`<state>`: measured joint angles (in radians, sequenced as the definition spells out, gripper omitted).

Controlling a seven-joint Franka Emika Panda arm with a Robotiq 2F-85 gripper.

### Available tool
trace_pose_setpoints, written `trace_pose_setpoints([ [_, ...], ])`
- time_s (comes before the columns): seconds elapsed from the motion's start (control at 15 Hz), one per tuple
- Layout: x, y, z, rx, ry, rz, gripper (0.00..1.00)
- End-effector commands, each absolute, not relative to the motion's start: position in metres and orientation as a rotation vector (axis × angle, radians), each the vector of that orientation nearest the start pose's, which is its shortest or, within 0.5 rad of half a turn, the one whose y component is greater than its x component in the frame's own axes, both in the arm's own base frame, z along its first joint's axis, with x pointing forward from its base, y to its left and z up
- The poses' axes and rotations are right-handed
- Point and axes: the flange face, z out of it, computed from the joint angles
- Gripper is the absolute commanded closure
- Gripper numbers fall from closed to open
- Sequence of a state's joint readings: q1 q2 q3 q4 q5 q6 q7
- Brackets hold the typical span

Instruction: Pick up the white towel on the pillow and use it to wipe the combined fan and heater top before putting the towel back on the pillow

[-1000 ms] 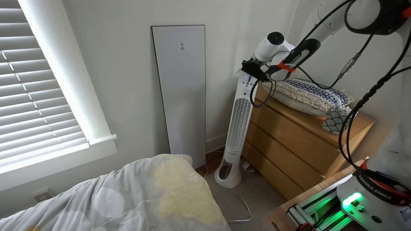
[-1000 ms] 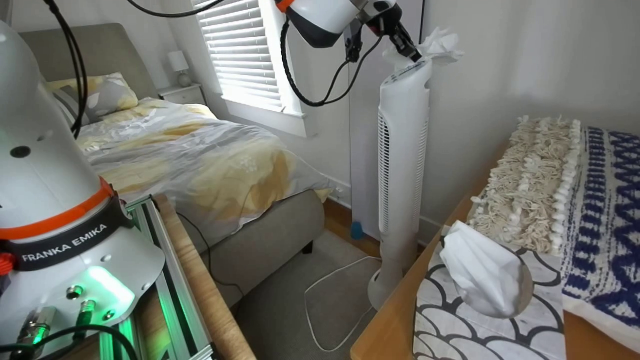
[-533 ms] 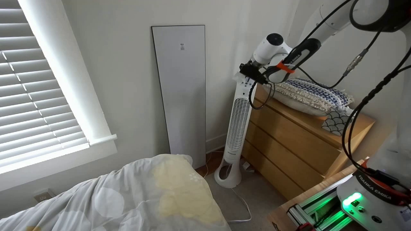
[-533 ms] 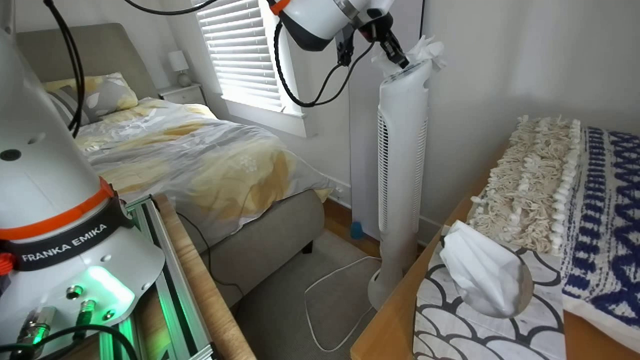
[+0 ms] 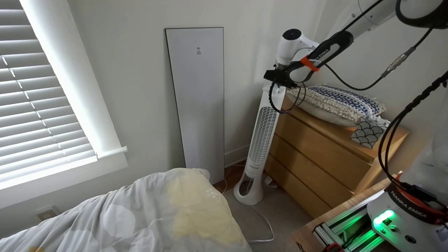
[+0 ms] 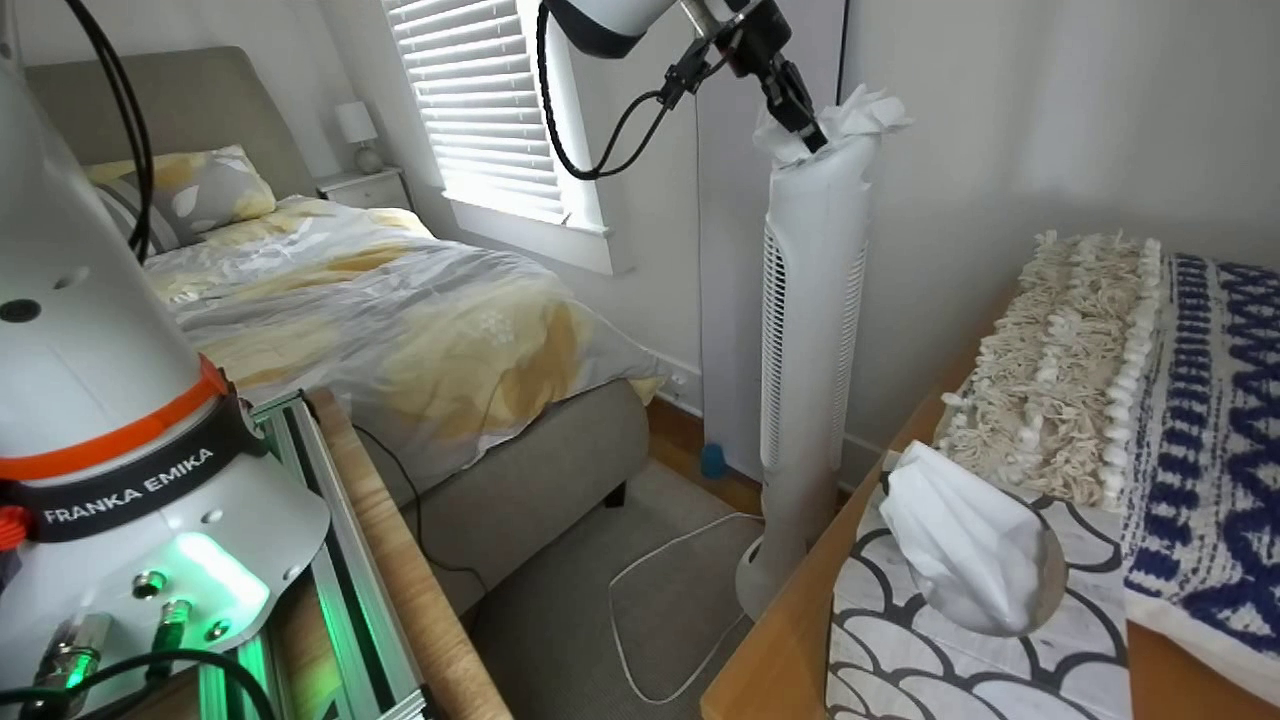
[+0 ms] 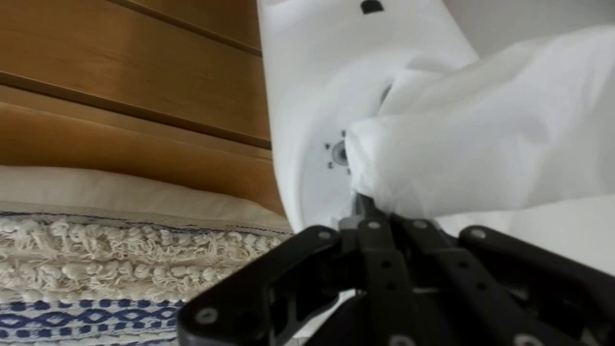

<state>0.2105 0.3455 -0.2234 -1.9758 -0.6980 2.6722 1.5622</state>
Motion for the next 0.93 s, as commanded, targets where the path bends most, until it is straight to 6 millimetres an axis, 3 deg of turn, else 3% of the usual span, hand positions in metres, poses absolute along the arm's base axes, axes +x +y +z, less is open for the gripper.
trace_pose_setpoints([
  [0.0,0.631,0.008,0.328,-2.779,1.514,-0.888,0.99],
  [0.2,0.637,0.005,0.33,-2.744,1.477,-0.93,0.99],
  [0.6,0.645,0.011,0.33,-2.616,1.207,-1.039,0.99],
  [0.87,0.643,0.016,0.319,-2.569,1.117,-1.019,0.99],
])
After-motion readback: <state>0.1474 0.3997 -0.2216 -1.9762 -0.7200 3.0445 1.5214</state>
